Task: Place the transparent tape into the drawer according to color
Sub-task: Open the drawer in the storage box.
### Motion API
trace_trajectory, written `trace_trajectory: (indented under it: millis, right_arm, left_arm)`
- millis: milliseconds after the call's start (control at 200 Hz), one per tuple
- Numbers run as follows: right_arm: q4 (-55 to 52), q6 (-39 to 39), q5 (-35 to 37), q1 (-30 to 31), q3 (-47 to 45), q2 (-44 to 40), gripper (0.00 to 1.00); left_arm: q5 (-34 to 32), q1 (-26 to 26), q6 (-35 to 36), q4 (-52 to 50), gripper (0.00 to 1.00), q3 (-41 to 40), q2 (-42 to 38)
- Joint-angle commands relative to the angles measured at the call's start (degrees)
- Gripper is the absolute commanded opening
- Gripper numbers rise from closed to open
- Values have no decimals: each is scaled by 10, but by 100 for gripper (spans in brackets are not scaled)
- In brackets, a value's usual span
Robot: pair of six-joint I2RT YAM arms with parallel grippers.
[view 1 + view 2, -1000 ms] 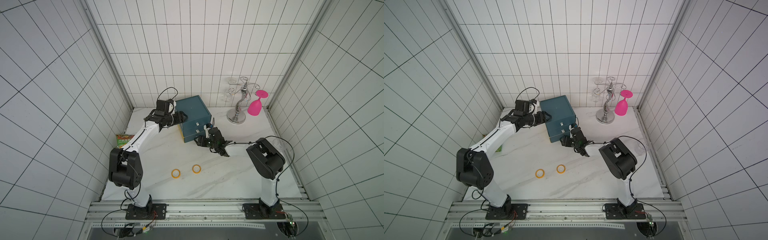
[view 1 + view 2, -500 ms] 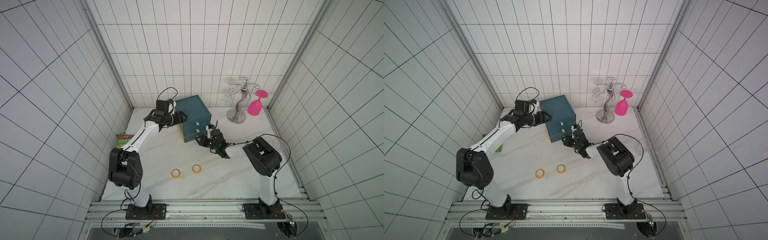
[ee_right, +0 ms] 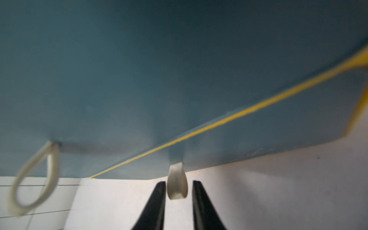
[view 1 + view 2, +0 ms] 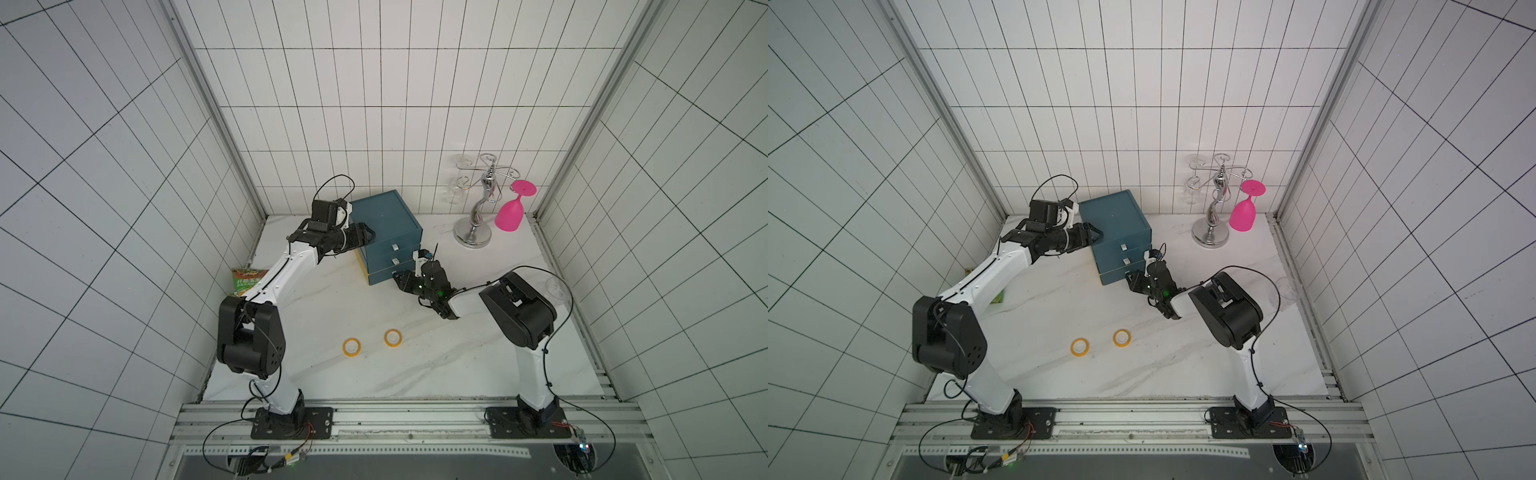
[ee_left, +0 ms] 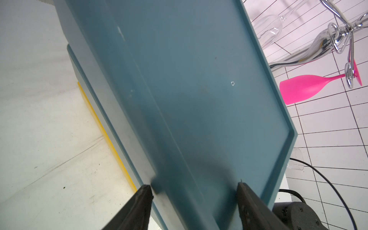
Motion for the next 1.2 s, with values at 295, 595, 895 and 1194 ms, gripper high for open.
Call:
trace_trajectory:
  millis: [295, 595, 895, 1194]
  right_arm:
    - [66, 11, 25, -6, -49, -14, 0]
    - [56, 18, 7, 6, -138, -86, 0]
    - [-13, 14, 16, 49, -218, -176, 0]
    - [-153, -34, 9, 62, -204, -240, 50]
  left_arm:
    - [4, 3, 9, -14, 70, -10, 5]
    - [7, 3, 5, -10, 70, -8, 5]
    - [7, 1, 3, -9, 70, -8, 2]
    - [5, 0, -2, -4, 80, -25, -26]
